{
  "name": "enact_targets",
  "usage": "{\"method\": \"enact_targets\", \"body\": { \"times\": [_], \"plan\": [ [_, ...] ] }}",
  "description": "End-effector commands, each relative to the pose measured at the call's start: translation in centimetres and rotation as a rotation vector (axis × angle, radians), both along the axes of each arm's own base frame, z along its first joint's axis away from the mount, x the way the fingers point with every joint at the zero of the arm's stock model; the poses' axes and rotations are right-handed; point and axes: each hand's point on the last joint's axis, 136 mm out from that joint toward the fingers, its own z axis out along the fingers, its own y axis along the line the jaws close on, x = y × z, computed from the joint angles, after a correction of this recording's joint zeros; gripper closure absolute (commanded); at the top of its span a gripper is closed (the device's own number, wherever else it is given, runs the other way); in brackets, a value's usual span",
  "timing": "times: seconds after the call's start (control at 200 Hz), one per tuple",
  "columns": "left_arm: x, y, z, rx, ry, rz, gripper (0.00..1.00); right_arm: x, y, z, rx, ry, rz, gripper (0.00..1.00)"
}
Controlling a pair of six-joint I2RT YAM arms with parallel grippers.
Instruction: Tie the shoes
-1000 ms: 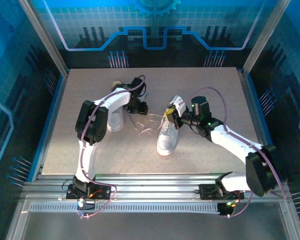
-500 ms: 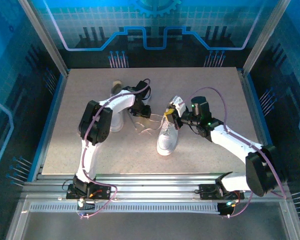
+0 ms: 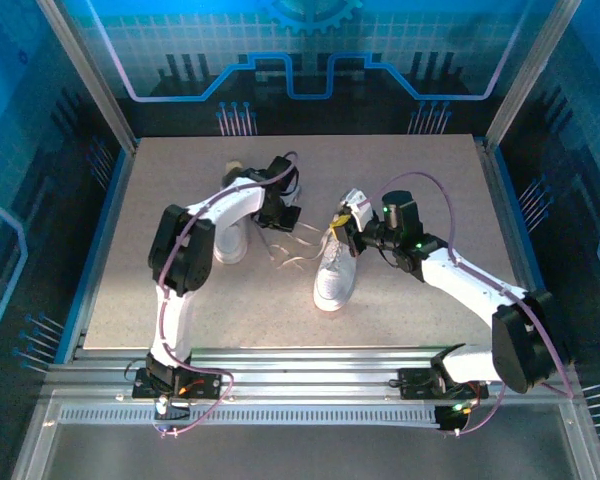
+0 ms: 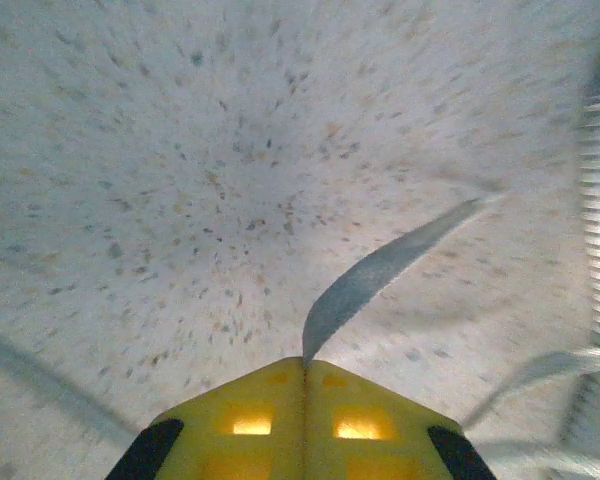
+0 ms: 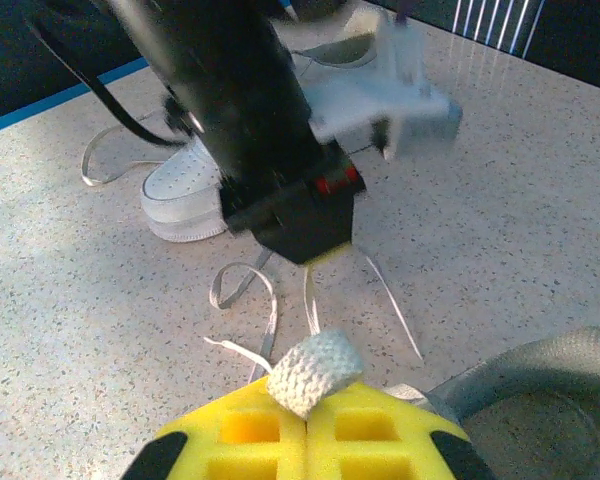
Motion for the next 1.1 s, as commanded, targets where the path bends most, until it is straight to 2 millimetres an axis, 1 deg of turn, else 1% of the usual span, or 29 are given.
{"method": "enact_targets", "body": {
  "times": [0.0,0.09,0.145,0.15,0.165,0.325,0.405,0.505,0.59,0.66,0.76,0.86,0.915,0.95,0.99,1.045,1.096],
  "plan": [
    [-1.3,0.5,7.7,-0.038,-0.125,-0.031,1.0,0.4,-0.5,1.4,0.001,0.012,-0.034,1.0],
    [-3.0,0.7,9.6,-0.052,-0.143,-0.032,1.0,0.7,-0.7,1.4,-0.004,0.029,-0.056,1.0],
    [-4.5,0.6,10.4,-0.061,-0.145,-0.037,1.0,0.7,-0.8,0.7,-0.015,0.057,-0.064,1.0],
    [-4.6,0.5,10.5,-0.062,-0.145,-0.038,1.0,0.9,-0.8,1.1,-0.013,0.049,-0.064,1.0],
    [-5.0,0.5,10.7,-0.064,-0.144,-0.039,1.0,1.0,-0.7,1.5,-0.009,0.044,-0.065,1.0],
    [-9.5,-0.8,12.7,-0.114,-0.139,-0.053,1.0,1.7,-0.8,1.0,-0.03,0.087,-0.08,1.0],
    [-11.4,-2.0,13.2,-0.167,-0.13,-0.054,1.0,2.2,-1.1,0.6,-0.026,0.111,-0.097,1.0],
    [-13.8,-4.8,13.6,-0.212,-0.152,-0.093,1.0,2.6,-1.0,0.4,-0.015,0.127,-0.103,1.0],
    [-15.4,-8.0,13.7,-0.24,-0.213,-0.161,1.0,3.1,-1.1,0.2,-0.005,0.144,-0.111,1.0],
    [-16.4,-10.5,13.4,-0.267,-0.259,-0.235,1.0,3.4,-0.9,0.2,0.012,0.162,-0.099,1.0],
    [-17.4,-14.1,12.7,-0.307,-0.299,-0.348,1.0,3.5,-0.7,0.3,0.03,0.181,-0.08,1.0],
    [-17.9,-17.2,11.9,-0.319,-0.326,-0.466,1.0,3.4,-0.6,0.4,0.035,0.192,-0.065,1.0],
    [-17.9,-18.6,11.4,-0.325,-0.329,-0.519,1.0,3.3,-0.7,0.4,0.039,0.195,-0.063,1.0],
    [-17.8,-19.1,11.1,-0.322,-0.329,-0.543,0.87,3.3,-0.8,0.4,0.041,0.195,-0.063,1.0],
    [-17.6,-19.4,11.1,-0.312,-0.34,-0.562,0.76,3.2,-0.8,0.5,0.048,0.192,-0.057,1.0],
    [-17.4,-19.3,11.4,-0.296,-0.371,-0.589,0.67,2.9,-0.7,0.7,0.057,0.18,-0.047,1.0],
    [-17.2,-18.8,12.0,-0.284,-0.41,-0.608,0.62,2.6,-0.8,0.8,0.059,0.167,-0.041,1.0]
  ]
}}
